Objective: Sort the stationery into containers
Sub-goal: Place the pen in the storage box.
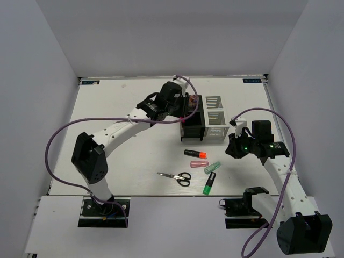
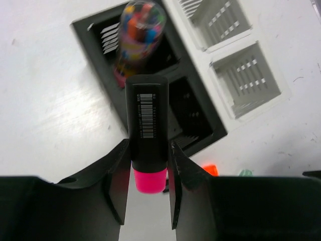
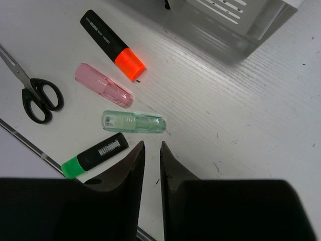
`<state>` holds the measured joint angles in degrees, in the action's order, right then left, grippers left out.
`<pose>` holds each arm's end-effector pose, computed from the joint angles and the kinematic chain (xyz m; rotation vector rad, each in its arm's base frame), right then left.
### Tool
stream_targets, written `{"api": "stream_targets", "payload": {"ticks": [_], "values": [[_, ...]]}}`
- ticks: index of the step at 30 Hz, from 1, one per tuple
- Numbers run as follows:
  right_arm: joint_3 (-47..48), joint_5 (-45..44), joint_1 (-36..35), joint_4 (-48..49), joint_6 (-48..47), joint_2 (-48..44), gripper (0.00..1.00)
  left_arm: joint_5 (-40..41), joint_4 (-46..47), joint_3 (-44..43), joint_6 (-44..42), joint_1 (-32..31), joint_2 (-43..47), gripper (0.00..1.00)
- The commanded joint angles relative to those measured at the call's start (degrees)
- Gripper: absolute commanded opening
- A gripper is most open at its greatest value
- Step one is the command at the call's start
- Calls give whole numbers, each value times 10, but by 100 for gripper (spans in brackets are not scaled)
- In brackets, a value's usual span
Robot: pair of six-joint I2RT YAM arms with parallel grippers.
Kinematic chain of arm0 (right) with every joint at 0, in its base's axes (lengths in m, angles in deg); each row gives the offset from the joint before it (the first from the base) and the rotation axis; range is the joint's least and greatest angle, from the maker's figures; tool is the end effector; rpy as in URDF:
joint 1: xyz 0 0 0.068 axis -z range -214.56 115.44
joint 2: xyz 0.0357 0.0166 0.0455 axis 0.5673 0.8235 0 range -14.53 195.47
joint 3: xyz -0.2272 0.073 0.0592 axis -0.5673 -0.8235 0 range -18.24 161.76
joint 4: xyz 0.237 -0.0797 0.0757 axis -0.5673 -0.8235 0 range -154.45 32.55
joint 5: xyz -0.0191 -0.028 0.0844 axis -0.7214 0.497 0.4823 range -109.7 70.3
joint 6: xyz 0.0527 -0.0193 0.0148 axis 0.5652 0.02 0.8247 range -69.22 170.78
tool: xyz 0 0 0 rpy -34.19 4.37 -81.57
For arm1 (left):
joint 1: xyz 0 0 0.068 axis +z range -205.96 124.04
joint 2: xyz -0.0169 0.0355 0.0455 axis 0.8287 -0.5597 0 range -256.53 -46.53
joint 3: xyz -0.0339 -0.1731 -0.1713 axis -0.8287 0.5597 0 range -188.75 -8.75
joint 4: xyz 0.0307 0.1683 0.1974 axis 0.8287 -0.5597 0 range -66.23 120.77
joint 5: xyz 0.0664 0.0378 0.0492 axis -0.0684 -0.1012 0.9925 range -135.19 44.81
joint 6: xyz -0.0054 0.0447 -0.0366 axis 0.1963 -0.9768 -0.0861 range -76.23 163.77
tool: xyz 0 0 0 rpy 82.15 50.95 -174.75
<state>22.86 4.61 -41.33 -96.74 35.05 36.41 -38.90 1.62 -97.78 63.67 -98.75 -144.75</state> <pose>0.1926 0.0402 0.2295 -0.6477 2.2838 0.4392 0.2932 -0.2652 0.2958 0.3925 2.2432 -0.4666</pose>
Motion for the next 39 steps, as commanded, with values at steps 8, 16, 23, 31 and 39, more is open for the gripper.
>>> {"api": "stream_targets", "payload": {"ticks": [8,16,23,31,39], "values": [[18,5,-2,6,-5,-8,22,5,242,18,-126,-61,-56,0],[18,6,-1,4,-7,-9,46,32,278,49,-140,-73,-73,1],[18,12,-1,2,-10,-7,61,85,288,76,-155,-74,-71,23],[14,45,-2,-1,-30,-11,72,98,275,58,-150,-74,-70,84],[-13,183,-11,-1,-175,6,0,95,146,31,-94,-77,6,0]]}}
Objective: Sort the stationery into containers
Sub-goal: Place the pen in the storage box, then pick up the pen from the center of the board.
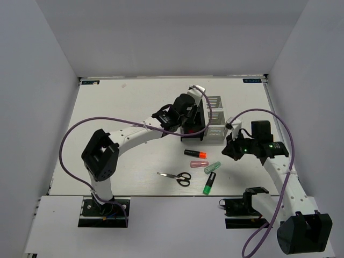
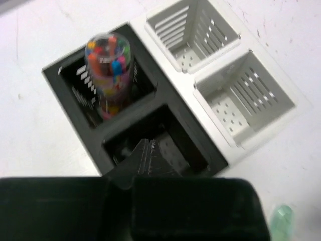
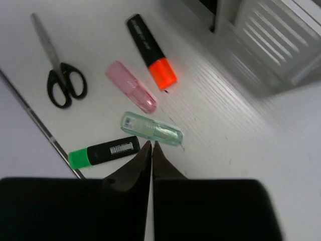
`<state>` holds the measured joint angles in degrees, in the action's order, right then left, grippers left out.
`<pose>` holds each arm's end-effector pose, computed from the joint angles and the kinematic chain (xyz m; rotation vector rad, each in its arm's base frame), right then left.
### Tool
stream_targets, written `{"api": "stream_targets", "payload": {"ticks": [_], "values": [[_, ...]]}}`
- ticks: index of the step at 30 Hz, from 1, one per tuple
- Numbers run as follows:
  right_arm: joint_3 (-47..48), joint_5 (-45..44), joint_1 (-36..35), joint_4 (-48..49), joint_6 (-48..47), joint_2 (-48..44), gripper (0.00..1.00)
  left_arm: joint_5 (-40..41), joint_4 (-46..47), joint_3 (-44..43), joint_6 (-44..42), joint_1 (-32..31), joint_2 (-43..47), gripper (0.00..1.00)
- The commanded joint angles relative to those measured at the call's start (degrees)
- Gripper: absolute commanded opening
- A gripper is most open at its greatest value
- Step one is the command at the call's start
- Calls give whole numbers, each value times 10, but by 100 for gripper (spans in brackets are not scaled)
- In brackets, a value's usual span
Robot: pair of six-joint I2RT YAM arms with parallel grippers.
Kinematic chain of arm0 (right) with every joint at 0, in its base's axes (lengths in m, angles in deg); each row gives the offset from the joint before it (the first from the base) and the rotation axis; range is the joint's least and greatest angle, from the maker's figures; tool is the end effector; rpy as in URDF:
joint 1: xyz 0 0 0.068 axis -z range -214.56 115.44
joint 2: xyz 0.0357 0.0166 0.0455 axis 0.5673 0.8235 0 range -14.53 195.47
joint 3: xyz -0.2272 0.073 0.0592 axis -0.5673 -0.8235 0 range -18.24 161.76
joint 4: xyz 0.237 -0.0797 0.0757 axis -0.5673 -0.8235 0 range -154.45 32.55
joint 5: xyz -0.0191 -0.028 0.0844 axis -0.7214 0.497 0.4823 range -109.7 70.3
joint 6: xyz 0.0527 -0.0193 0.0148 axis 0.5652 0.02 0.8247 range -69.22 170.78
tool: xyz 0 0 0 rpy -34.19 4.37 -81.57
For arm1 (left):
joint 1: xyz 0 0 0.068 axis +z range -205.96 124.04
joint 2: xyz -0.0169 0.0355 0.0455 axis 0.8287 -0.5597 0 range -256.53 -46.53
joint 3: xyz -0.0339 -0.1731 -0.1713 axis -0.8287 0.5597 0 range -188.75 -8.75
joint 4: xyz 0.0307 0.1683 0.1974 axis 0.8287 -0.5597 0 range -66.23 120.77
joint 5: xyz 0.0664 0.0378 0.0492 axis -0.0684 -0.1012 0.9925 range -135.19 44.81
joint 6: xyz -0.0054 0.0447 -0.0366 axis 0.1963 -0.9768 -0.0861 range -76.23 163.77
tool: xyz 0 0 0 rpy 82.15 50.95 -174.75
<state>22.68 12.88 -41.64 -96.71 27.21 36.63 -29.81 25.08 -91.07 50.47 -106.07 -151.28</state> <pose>0.1901 0.0462 0.2300 -0.8521 2.1660 0.5468 0.2841 -0.3227 0.2501 0.6050 1.9689 -0.3417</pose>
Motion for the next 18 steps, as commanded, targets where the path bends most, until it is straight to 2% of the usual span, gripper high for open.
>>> {"api": "stream_targets", "payload": {"ticks": [1,2,3,5,6,7,8,10,11,13,14,16,17,18], "values": [[-33,148,-12,3,-194,3,16,1,-117,-48,59,-3,102,0],[-38,181,-14,9,-225,7,32,1,-146,-47,82,-4,116,0],[-44,192,-21,16,-247,13,43,11,-207,-45,96,-4,145,0],[-34,195,-50,18,-300,66,59,59,-322,-3,153,4,196,56],[-19,188,-57,16,-303,83,64,73,-345,41,170,7,243,71],[-3,174,-77,7,-326,139,66,83,-396,90,191,15,291,78],[4,170,-83,9,-329,154,68,100,-408,142,202,25,344,85],[10,148,-95,64,-290,175,69,109,-439,191,212,47,392,92],[9,130,-117,77,-282,187,69,108,-442,257,213,57,464,94],[16,97,-142,113,-252,194,71,106,-451,297,212,99,507,97],[20,55,-159,119,-248,216,71,106,-450,345,209,109,568,98],[26,25,-183,166,-208,228,71,87,-448,377,203,149,613,98],[18,-20,-197,183,-202,235,71,79,-448,393,203,162,635,98],[12,-37,-214,236,-179,238,71,59,-447,400,203,174,651,98]]}}
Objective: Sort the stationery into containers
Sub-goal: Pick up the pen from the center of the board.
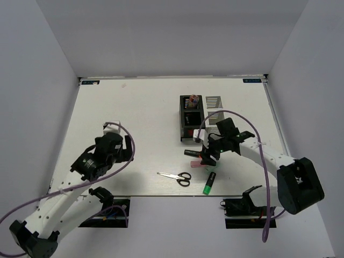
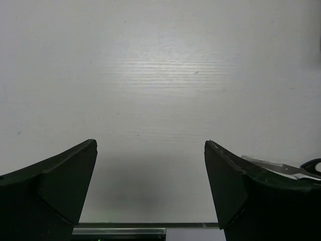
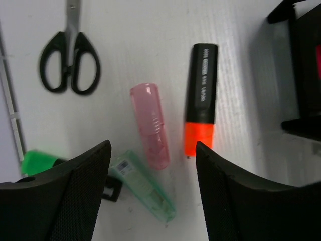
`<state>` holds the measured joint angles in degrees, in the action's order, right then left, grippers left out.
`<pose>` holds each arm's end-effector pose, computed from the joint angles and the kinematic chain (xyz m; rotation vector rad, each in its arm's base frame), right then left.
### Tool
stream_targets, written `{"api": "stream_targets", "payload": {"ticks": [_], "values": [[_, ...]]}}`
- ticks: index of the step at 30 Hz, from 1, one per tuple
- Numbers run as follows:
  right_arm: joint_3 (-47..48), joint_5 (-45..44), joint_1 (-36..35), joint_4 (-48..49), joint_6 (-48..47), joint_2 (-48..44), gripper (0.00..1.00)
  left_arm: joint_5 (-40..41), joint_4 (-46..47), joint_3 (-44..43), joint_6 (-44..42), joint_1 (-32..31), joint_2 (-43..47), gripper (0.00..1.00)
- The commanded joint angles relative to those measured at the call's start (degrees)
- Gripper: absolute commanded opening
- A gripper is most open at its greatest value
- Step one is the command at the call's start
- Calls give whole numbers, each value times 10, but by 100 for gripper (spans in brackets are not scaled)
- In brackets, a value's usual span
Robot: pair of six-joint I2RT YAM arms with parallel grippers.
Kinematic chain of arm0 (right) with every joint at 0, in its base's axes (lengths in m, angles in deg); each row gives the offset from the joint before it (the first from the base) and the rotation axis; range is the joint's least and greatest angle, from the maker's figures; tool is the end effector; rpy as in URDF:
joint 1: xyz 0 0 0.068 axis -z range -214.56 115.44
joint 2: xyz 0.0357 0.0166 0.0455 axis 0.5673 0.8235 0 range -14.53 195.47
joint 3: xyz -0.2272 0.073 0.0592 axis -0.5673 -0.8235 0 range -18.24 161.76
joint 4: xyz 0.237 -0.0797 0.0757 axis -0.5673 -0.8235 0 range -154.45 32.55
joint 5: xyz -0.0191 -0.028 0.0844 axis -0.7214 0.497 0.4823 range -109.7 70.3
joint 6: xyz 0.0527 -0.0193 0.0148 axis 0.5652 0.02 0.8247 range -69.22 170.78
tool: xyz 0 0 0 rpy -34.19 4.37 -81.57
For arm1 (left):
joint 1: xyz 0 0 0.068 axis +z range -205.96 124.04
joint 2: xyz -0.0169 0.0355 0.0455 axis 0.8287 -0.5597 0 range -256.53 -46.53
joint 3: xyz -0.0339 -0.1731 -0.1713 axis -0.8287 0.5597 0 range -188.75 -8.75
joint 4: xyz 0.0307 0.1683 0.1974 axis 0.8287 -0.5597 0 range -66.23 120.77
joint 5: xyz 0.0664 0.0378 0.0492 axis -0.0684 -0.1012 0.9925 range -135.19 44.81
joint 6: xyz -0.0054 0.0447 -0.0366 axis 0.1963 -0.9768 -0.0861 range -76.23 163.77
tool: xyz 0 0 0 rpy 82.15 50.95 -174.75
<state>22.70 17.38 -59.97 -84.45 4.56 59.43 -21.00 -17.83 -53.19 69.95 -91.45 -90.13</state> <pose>0.2117 0.1284 0.1645 -1.6021 1.8467 0.6854 0.1467 -0.0837 0.2571 -0.0030 2.3124 -0.0324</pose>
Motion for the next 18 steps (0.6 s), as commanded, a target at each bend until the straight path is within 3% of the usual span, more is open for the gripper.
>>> {"api": "stream_targets", "payload": {"ticks": [1,9,18], "values": [[5,-96,-37,119,49,15,71,-35,-19,28,9,36,46,98],[-17,-230,-89,211,74,48,71,-69,-26,37,-4,49,78,99],[4,-226,-104,171,70,95,71,-79,-26,53,-19,55,89,99]]}}
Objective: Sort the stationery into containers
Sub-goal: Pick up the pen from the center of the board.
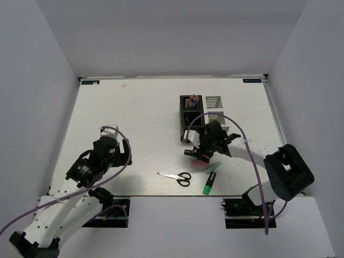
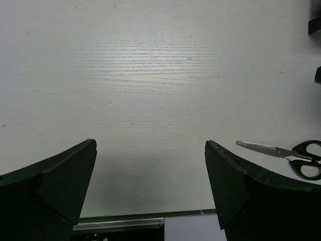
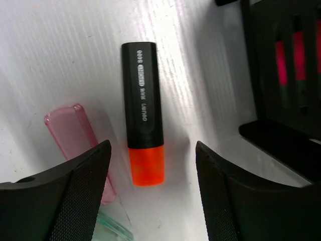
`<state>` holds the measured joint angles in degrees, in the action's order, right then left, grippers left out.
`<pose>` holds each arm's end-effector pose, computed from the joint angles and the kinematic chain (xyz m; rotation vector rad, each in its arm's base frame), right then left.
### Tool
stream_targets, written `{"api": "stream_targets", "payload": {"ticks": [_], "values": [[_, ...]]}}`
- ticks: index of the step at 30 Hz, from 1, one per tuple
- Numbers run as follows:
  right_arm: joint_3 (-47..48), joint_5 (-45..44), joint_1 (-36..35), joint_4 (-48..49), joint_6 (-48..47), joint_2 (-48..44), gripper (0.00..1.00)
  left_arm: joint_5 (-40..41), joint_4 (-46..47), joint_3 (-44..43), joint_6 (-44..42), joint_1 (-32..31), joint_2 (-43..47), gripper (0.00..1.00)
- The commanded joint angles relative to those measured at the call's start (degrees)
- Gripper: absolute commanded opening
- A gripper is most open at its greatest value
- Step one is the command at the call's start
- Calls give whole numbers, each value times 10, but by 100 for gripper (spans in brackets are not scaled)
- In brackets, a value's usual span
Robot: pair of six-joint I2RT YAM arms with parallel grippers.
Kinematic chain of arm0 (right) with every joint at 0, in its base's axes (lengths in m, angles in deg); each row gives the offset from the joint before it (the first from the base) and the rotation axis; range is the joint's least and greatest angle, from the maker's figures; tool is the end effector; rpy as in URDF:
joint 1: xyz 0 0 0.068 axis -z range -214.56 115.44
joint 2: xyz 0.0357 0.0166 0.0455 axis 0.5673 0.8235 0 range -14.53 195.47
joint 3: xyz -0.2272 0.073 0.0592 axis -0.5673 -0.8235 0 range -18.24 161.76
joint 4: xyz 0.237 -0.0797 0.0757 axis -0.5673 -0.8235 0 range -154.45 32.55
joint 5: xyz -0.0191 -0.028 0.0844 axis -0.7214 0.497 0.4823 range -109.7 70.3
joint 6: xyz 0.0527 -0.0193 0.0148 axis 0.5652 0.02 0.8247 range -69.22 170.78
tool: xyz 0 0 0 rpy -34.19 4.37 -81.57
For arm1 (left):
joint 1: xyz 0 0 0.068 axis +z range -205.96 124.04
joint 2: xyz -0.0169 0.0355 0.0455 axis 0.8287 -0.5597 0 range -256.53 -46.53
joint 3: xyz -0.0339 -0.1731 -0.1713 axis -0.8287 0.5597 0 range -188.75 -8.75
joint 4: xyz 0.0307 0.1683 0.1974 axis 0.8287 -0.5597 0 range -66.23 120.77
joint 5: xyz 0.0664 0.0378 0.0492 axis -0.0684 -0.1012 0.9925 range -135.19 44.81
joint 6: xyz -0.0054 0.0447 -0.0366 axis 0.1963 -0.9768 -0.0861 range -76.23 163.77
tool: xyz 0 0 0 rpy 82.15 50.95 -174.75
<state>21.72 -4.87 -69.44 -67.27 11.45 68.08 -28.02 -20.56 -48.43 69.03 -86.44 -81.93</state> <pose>0.2235 0.1689 0.1353 -1.5729 1.8991 0.2878 0.1308 -0.0628 0.2452 -0.0323 2.3481 -0.1184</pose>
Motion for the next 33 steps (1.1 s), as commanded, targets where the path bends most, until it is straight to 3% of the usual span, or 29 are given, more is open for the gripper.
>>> {"api": "stream_targets", "payload": {"ticks": [1,9,17,22,29,33], "values": [[15,0,-12,-4,1,17,71,-9,1,7,-9,5,9,99],[32,29,-16,-41,-14,63,68,-23,4,9,-12,19,5,99],[44,66,-25,-115,-34,73,50,-30,7,13,-12,27,9,99],[57,56,-32,-150,-44,93,36,-35,8,14,-11,35,9,99],[78,62,-39,-188,-49,92,2,-42,10,18,-12,44,11,99],[102,113,-39,-201,-40,40,0,-44,11,19,-12,46,11,99]]}}
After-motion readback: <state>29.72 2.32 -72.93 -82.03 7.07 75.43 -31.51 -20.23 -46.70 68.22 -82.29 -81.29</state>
